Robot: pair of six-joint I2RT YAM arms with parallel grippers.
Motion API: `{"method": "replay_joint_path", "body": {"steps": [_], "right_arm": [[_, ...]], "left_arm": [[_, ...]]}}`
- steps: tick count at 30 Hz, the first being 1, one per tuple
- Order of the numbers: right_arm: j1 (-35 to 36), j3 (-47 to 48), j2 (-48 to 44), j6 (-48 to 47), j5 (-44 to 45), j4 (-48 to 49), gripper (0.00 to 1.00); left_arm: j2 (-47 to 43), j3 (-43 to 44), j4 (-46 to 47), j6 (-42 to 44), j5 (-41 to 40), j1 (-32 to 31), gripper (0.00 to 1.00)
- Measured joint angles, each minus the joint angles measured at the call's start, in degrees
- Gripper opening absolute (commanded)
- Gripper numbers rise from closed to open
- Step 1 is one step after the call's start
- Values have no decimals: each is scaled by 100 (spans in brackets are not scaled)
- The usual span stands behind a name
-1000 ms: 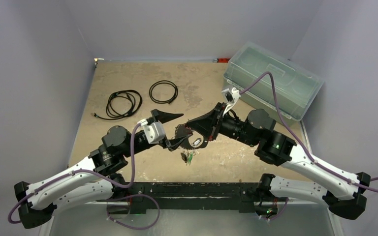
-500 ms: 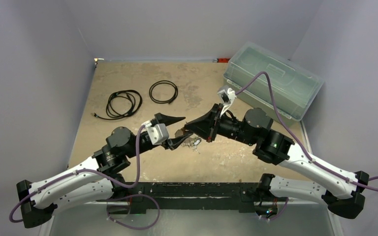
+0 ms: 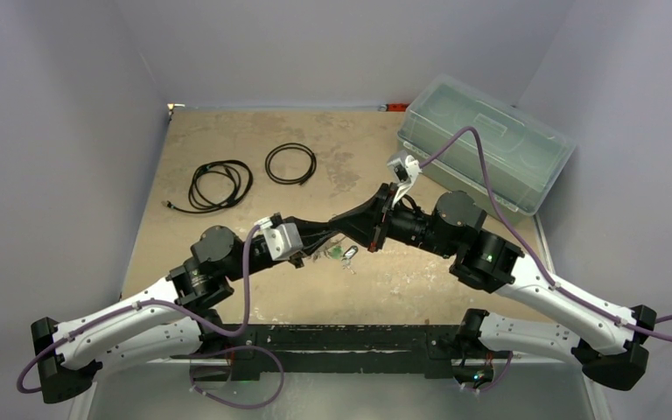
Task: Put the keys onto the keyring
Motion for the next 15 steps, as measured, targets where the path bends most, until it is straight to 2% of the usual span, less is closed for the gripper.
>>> {"method": "replay_joint_path", "body": {"steps": [15], "right_arm": [[9,-15,-98,269,212,11,0]], "left_arm": [[50,17,66,7,15,0,0]]}}
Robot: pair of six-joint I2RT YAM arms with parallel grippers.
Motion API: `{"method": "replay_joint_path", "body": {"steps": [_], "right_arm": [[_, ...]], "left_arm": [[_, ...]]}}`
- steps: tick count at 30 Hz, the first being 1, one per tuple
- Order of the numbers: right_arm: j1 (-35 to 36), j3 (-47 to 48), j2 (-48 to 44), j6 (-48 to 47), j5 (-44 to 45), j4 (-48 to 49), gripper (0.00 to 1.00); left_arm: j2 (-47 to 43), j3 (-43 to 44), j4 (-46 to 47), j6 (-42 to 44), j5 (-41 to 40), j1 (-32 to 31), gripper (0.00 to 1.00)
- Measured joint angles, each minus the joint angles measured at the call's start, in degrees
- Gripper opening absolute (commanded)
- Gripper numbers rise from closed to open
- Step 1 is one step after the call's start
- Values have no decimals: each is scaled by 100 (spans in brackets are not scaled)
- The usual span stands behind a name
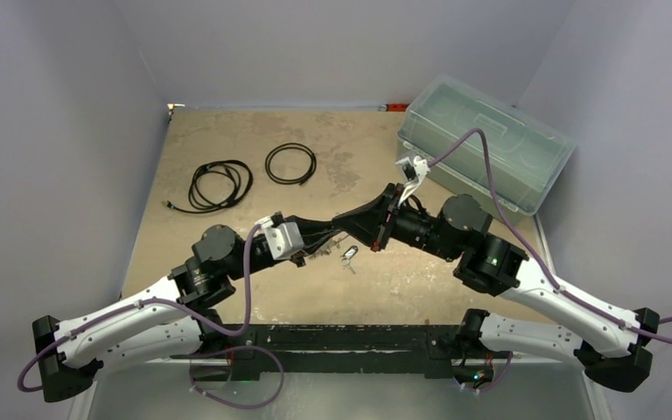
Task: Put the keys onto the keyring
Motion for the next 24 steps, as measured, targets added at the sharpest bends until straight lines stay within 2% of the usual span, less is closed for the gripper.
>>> {"method": "replay_joint_path", "body": {"steps": [5,12,13,16,17,21,24], "right_arm": [[66,-195,-358,243,568,20,0],[22,-17,-629,437,1329,503,0],[22,39,-625,420,1370,509,5],[22,116,-621,131,1416,485,31],[22,133,-632,-63,1399,457,37],[17,197,-627,-1067,1060,136,51],[17,212,-588,-1878,511,-129,54]], "left_arm": [[79,13,116,9,42,-2,0],[203,28,-437,-96,157,11,0],[240,74,-592,-114,201,11,0],[367,363,-1145,-203,321,11,0],[400,503,-1357,-225,385,11,0],[422,1113,-2179,-256,835,13,0],[424,1513,-2835,-238,1333,11,0]]}}
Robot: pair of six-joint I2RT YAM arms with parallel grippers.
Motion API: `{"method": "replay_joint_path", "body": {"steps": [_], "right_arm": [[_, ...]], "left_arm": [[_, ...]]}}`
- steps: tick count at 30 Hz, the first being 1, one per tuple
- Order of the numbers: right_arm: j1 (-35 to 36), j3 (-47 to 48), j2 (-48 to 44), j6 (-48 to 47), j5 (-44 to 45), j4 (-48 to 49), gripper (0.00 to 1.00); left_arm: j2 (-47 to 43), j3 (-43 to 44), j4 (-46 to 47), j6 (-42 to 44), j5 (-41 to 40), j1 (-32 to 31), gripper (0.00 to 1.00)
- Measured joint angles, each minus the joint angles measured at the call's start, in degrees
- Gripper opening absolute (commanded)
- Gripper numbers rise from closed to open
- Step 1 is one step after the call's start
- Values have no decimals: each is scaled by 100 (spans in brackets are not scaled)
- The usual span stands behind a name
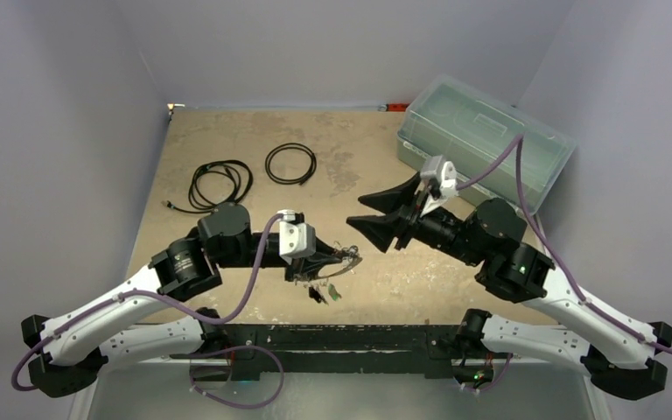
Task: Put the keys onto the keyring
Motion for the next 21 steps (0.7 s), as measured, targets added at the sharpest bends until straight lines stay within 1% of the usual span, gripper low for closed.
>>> {"method": "replay_joint_path", "body": {"steps": [3,6,11,16,21], "right_arm": [[0,-4,72,-662,-546,-247,56],[2,-164,105,-1250,-984,-295,56],[0,-1045,-487,-2247,-1956,-190,59],[2,-1515,-887,-2682,-2929,92,55],[57,-1731,-955,-2715,-3453,669,51]], "left_arm": [[81,428,-898,87,560,0,0],[229,772,-1676,208,1003,0,0],[420,1043,-2721,411,1580,2,0],[546,1128,-3163,461,2035,0,0],[634,1174,-3106,323,2398,0,0]]}}
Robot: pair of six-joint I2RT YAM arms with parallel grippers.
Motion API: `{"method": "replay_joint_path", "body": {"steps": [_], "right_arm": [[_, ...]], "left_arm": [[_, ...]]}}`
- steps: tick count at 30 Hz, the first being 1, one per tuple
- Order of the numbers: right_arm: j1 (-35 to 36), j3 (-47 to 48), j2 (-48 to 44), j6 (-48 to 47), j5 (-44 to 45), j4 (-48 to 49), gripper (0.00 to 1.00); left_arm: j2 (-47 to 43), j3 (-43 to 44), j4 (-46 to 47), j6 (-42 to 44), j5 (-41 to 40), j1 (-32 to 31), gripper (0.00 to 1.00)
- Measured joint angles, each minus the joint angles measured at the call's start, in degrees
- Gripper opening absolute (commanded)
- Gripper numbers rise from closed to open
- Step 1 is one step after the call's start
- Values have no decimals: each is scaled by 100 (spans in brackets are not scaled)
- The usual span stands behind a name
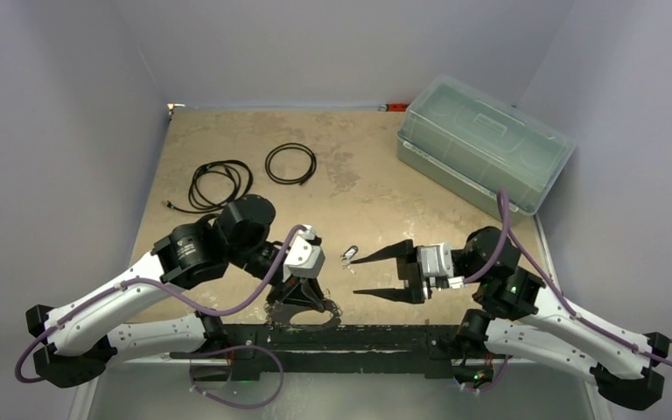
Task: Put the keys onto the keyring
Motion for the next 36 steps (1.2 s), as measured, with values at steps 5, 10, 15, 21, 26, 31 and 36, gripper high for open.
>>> {"method": "replay_joint_path", "body": {"steps": [5,10,15,21,26,31,36], "right_arm": [[334,-173,127,-136,-98,474,46],[616,-199,345,-387,-74,605,36],[667,-251,409,-533,13,612,33],[772,-251,496,-595,22,629,30],[922,-251,562,-592,20,647,30],[1038,-251,581,-603,35,702,31],[1078,-251,514,-619,44,697,30]], "left_arm": [[192,24,284,-293,428,0,0],[391,101,450,-435,699,2,0],[433,101,474,-481,938,0,0],[481,175,470,-483,1115,0,0],[538,208,334,-481,1207,-2,0],[621,238,297,-474,1209,-13,0],[629,273,258,-470,1224,-13,0]]}}
